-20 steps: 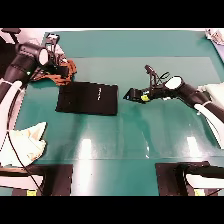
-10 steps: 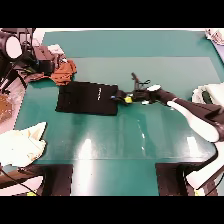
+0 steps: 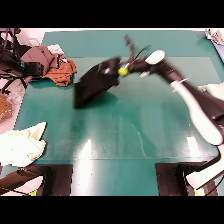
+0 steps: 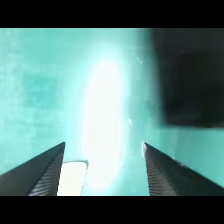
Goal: Fold the shirts.
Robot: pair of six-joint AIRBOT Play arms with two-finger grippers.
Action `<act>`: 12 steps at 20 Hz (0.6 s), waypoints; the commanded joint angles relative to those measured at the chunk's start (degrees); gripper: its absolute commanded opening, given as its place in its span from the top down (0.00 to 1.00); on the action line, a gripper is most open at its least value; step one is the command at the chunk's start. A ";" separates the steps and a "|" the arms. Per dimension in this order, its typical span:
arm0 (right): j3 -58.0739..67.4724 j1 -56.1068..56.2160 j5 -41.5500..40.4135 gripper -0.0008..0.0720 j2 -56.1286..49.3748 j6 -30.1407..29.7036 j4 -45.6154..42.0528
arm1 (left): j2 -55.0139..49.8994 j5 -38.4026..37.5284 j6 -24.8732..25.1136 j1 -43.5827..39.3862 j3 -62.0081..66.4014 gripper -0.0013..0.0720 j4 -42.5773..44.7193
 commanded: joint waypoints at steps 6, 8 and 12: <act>19.47 -39.76 22.51 0.97 12.02 21.14 -35.39 | 2.89 -2.64 -1.16 -0.02 -0.46 0.23 -13.40; 18.86 -49.66 21.79 0.97 11.89 20.76 -31.50 | 2.89 -2.75 -1.64 -0.02 -0.46 0.24 -15.37; 16.98 -62.53 20.98 0.97 10.93 18.18 -26.16 | 2.89 -2.62 -2.84 -0.02 -0.46 0.58 -16.92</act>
